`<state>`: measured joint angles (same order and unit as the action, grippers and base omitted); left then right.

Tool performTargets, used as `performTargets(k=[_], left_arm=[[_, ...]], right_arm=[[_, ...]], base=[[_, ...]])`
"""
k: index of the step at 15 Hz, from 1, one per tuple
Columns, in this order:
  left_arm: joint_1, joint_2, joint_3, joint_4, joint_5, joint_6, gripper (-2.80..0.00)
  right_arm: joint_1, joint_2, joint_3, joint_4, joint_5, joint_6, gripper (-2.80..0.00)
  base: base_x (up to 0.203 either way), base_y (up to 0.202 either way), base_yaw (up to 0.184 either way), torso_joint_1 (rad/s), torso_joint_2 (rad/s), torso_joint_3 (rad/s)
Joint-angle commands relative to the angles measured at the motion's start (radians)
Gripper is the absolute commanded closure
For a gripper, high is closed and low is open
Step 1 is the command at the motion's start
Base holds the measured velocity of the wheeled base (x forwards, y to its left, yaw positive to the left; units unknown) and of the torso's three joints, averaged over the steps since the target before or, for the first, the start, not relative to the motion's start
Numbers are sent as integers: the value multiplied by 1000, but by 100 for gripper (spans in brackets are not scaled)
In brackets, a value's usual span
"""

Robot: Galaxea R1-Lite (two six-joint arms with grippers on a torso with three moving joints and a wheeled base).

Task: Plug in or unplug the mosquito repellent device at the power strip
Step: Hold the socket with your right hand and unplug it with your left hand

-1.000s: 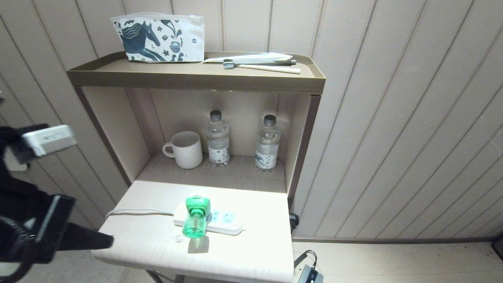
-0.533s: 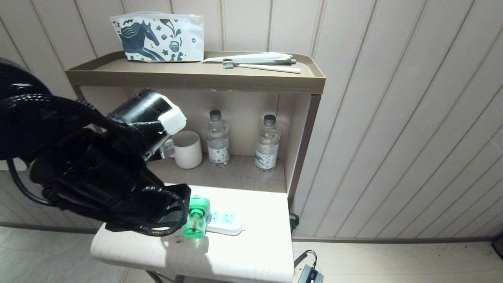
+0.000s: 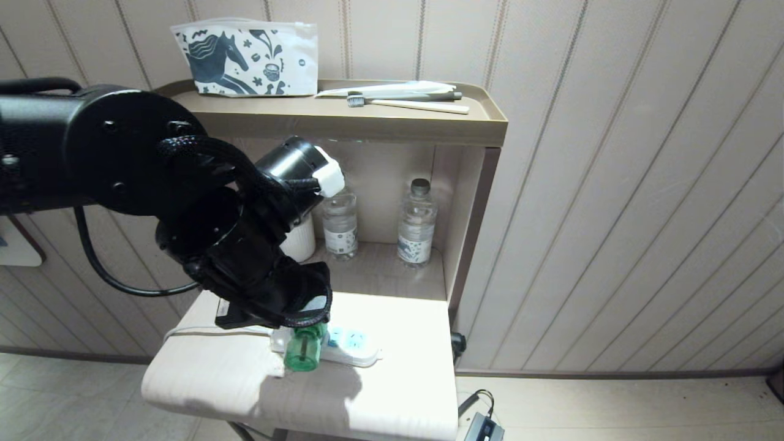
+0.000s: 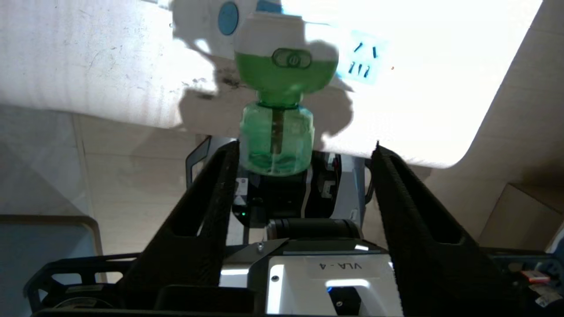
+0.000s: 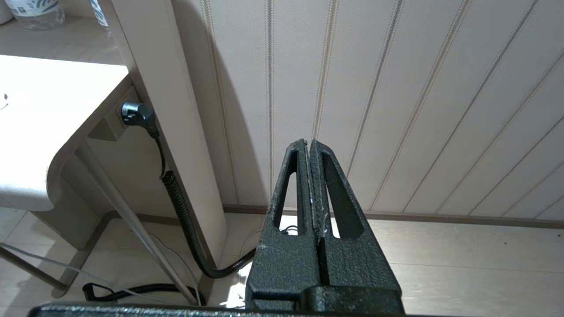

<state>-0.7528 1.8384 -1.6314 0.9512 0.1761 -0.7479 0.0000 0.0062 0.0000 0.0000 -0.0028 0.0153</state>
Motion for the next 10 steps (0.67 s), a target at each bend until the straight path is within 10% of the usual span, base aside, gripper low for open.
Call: performTargets(k=[1, 10], left_arm=[[1, 78, -45, 13, 4, -4, -280], [101, 173, -87, 17, -1, 40, -280]], right_arm=[[0, 1, 0, 0, 0, 0, 0], [0, 1, 0, 0, 0, 0, 0]], base=[[0, 0, 0, 0, 0, 0], [0, 0, 0, 0, 0, 0]])
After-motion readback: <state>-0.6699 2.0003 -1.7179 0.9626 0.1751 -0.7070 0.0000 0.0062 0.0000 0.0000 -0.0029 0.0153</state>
